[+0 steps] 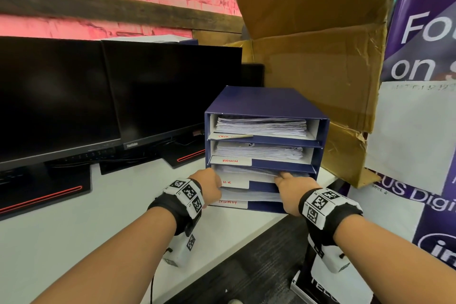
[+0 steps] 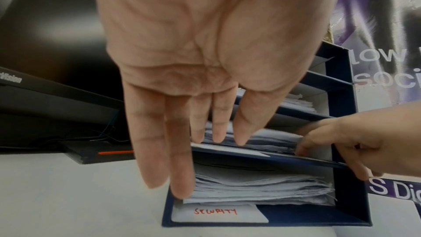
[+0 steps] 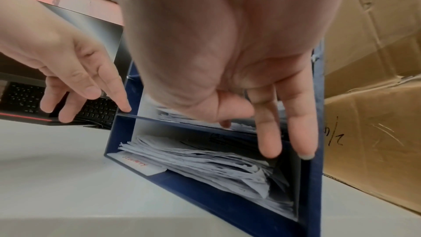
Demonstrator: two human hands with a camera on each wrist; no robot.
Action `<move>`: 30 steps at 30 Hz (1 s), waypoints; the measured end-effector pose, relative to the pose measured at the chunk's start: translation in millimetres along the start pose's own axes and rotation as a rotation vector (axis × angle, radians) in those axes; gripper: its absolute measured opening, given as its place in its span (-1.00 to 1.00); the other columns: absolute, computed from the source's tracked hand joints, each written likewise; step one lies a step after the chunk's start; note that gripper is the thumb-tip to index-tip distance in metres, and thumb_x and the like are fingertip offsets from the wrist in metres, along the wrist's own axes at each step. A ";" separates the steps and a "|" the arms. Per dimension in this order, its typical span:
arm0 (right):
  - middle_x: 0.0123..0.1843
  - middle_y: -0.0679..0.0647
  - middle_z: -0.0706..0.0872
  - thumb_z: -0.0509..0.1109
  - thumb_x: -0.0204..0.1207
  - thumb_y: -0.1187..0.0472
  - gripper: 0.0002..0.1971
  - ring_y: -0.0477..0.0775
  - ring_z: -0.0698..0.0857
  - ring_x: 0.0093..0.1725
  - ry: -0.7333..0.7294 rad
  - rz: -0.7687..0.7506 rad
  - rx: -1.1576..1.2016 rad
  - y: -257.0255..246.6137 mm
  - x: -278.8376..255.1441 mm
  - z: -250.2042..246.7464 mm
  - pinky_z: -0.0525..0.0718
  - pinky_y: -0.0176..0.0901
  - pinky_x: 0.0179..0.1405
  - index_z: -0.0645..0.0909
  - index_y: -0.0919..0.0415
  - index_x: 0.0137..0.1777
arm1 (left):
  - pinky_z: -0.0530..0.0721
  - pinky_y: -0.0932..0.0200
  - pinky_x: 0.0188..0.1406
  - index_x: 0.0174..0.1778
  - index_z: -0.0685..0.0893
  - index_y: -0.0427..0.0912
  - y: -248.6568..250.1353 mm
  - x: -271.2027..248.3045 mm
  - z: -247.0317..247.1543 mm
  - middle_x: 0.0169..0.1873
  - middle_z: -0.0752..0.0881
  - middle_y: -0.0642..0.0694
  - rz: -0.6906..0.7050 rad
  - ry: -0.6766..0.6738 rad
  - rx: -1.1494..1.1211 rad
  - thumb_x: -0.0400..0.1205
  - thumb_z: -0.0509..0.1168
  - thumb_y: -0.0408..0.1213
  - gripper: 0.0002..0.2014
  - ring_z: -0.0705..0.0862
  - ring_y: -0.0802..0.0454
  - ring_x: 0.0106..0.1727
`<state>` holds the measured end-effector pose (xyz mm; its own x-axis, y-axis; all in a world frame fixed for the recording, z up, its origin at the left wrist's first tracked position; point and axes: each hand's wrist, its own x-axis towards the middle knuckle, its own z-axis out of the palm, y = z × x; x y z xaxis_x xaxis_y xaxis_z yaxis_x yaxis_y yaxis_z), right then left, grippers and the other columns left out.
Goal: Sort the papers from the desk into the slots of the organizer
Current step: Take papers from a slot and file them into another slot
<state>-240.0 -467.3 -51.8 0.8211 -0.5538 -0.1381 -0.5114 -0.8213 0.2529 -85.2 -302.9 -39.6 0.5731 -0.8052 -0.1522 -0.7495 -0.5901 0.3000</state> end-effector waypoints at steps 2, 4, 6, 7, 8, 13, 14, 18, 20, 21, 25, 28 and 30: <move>0.47 0.13 0.36 0.33 0.50 0.27 -0.43 0.23 0.64 0.27 0.014 0.005 -0.012 -2.5 -1.9 1.1 0.65 0.12 0.16 0.31 0.19 0.52 | 0.63 0.27 -0.44 0.19 0.67 -0.25 2.2 0.0 -0.9 0.00 0.74 -0.27 0.011 0.000 0.010 0.63 0.19 -0.35 -0.74 0.78 -0.21 -0.10; 0.44 0.14 0.37 0.35 0.49 0.28 -0.45 0.23 0.64 0.25 0.021 0.016 -0.010 -4.8 -1.3 3.6 0.66 0.11 0.18 0.35 0.21 0.49 | 0.63 0.24 -0.38 0.30 0.64 -0.29 5.6 1.2 -1.3 -0.07 0.70 -0.25 0.013 -0.011 0.019 0.64 0.18 -0.35 -0.68 0.72 -0.16 -0.11; 0.41 0.14 0.40 0.37 0.48 0.27 -0.46 0.23 0.62 0.27 0.016 0.033 0.006 -4.7 2.2 3.9 0.64 0.13 0.23 0.37 0.20 0.47 | 0.57 0.22 -0.30 0.33 0.62 -0.30 9.4 3.3 -1.5 -0.16 0.65 -0.21 0.021 -0.027 0.051 0.65 0.17 -0.36 -0.66 0.64 -0.11 -0.13; 0.41 0.14 0.43 0.37 0.48 0.26 -0.48 0.24 0.62 0.28 0.014 0.037 0.009 -3.9 4.4 3.3 0.64 0.14 0.25 0.39 0.19 0.46 | 0.55 0.25 -0.34 0.34 0.62 -0.30 10.9 4.3 -1.4 -0.23 0.62 -0.16 0.023 -0.037 0.062 0.65 0.17 -0.36 -0.65 0.61 -0.10 -0.14; 0.40 0.14 0.46 0.36 0.49 0.24 -0.50 0.24 0.62 0.29 0.015 0.040 0.004 -3.0 6.3 2.2 0.64 0.13 0.25 0.41 0.19 0.45 | 0.52 0.29 -0.42 0.33 0.62 -0.30 11.7 5.4 -1.1 -0.29 0.60 -0.12 0.022 -0.047 0.067 0.65 0.17 -0.35 -0.65 0.61 -0.10 -0.16; 0.30 0.12 0.63 0.31 0.53 0.20 -0.63 0.20 0.68 0.22 -0.002 0.055 -0.048 -4.1 17.5 -0.2 0.69 0.09 0.17 0.55 0.18 0.35 | 0.47 0.33 -0.48 0.33 0.62 -0.27 12.7 12.2 2.2 -0.19 0.62 -0.15 0.008 -0.057 0.062 0.64 0.20 -0.33 -0.66 0.63 -0.12 -0.16; 0.29 0.12 0.65 0.30 0.53 0.20 -0.64 0.19 0.68 0.21 -0.017 0.055 -0.054 -4.3 19.2 -0.7 0.70 0.09 0.16 0.56 0.17 0.33 | 0.48 0.33 -0.45 0.35 0.61 -0.27 12.9 12.7 2.6 -0.20 0.61 -0.14 0.007 -0.049 0.059 0.64 0.20 -0.33 -0.65 0.64 -0.13 -0.13; 0.30 0.09 0.64 0.28 0.54 0.21 -0.63 0.18 0.67 0.22 -0.065 0.051 -0.081 -2.3 25.9 1.5 0.69 0.11 0.15 0.54 0.17 0.35 | 0.62 0.16 -0.01 0.51 0.47 -0.11 13.2 14.0 4.2 0.20 0.67 -0.22 -0.009 -0.040 0.037 0.66 0.21 -0.28 -0.55 0.68 -0.19 0.22; 0.40 0.09 0.55 0.28 0.54 0.22 -0.58 0.19 0.64 0.28 -0.077 0.060 -0.098 -3.4 28.6 3.9 0.67 0.11 0.17 0.49 0.18 0.42 | 0.62 0.13 0.09 0.54 0.43 -0.09 11.0 16.8 5.0 0.29 0.64 -0.20 -0.017 -0.039 0.025 0.66 0.22 -0.27 -0.52 0.66 -0.18 0.27; 0.45 0.10 0.49 0.28 0.54 0.22 -0.55 0.21 0.61 0.31 -0.083 0.067 -0.102 -4.2 29.8 5.4 0.65 0.12 0.18 0.45 0.19 0.45 | 0.62 0.13 0.09 0.54 0.43 -0.08 10.1 17.8 5.4 0.30 0.63 -0.20 -0.020 -0.038 0.020 0.65 0.23 -0.27 -0.51 0.65 -0.18 0.28; 0.59 0.11 0.31 0.28 0.58 0.24 -0.47 0.23 0.48 0.47 -0.070 0.066 -0.122 -4.3 29.1 7.4 0.55 0.15 0.33 0.31 0.22 0.55 | 0.57 0.19 -0.03 0.54 0.43 -0.07 8.2 20.9 7.7 0.36 0.57 -0.16 -0.027 -0.029 0.005 0.65 0.24 -0.25 -0.51 0.66 -0.15 0.25; 0.67 0.11 0.13 0.30 0.57 0.24 -0.39 0.29 0.33 0.57 -0.074 0.055 -0.122 -2.9 21.6 4.8 0.44 0.25 0.46 0.22 0.22 0.61 | 0.59 0.20 -0.10 0.49 0.48 -0.14 10.3 20.1 8.4 0.26 0.63 -0.19 -0.036 -0.018 0.009 0.65 0.25 -0.26 -0.55 0.69 -0.14 0.12; 0.65 0.12 0.11 0.30 0.55 0.27 -0.38 0.35 0.38 0.53 -0.115 0.055 -0.105 -3.5 13.0 2.2 0.46 0.30 0.44 0.22 0.23 0.60 | 0.66 0.16 -0.07 0.43 0.52 -0.21 11.3 17.1 7.8 0.22 0.65 -0.22 -0.031 0.015 0.027 0.64 0.25 -0.28 -0.59 0.70 -0.16 0.08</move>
<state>-228.1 -472.0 -56.6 0.7551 -0.6144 -0.2286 -0.5204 -0.7739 0.3610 -86.4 -323.7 -46.2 0.6013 -0.7854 -0.1468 -0.7398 -0.6166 0.2693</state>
